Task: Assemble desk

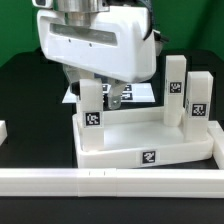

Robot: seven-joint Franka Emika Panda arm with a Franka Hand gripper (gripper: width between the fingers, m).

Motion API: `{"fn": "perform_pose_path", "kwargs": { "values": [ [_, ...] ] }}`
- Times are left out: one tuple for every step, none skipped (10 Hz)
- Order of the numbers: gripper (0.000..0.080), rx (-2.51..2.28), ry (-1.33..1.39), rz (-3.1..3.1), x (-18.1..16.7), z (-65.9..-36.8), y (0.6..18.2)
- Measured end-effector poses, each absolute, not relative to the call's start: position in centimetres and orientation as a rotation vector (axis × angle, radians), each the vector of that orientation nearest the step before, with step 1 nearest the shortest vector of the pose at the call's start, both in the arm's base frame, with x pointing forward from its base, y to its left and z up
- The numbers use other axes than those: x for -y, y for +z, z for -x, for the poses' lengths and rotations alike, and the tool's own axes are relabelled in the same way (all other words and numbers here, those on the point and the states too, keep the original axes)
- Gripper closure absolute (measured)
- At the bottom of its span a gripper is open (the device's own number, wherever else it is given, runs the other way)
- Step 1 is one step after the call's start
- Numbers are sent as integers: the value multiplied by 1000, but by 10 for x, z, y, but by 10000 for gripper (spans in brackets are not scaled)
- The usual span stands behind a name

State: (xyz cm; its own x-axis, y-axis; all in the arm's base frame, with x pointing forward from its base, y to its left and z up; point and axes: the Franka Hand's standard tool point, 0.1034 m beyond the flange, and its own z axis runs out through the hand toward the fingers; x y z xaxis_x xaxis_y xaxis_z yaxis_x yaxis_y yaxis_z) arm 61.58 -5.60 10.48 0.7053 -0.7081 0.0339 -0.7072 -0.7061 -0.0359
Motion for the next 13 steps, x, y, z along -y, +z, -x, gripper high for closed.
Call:
{"fn": "perform_pose_path", "kwargs": {
  "values": [
    [150, -995, -82, 2977, 57, -618, 107],
    [150, -857, -85, 3024, 57, -619, 108],
    [150, -775, -86, 3048, 56, -619, 107],
    [150, -619, -85, 3093, 57, -619, 107],
    [150, -512, -85, 3116, 58, -619, 108],
    [150, -402, -85, 3135, 59, -619, 108],
    [150, -347, -85, 3142, 59, -619, 108],
    [150, -231, -82, 3161, 60, -619, 108],
    [150, -171, -80, 3171, 60, -619, 108],
    [150, -67, -77, 3178, 61, -618, 108],
    [150, -44, -76, 3179, 61, -618, 108],
    [278, -39, -75, 3179, 61, -618, 108],
    [412, -45, -75, 3179, 61, -618, 108]
  ]
}}
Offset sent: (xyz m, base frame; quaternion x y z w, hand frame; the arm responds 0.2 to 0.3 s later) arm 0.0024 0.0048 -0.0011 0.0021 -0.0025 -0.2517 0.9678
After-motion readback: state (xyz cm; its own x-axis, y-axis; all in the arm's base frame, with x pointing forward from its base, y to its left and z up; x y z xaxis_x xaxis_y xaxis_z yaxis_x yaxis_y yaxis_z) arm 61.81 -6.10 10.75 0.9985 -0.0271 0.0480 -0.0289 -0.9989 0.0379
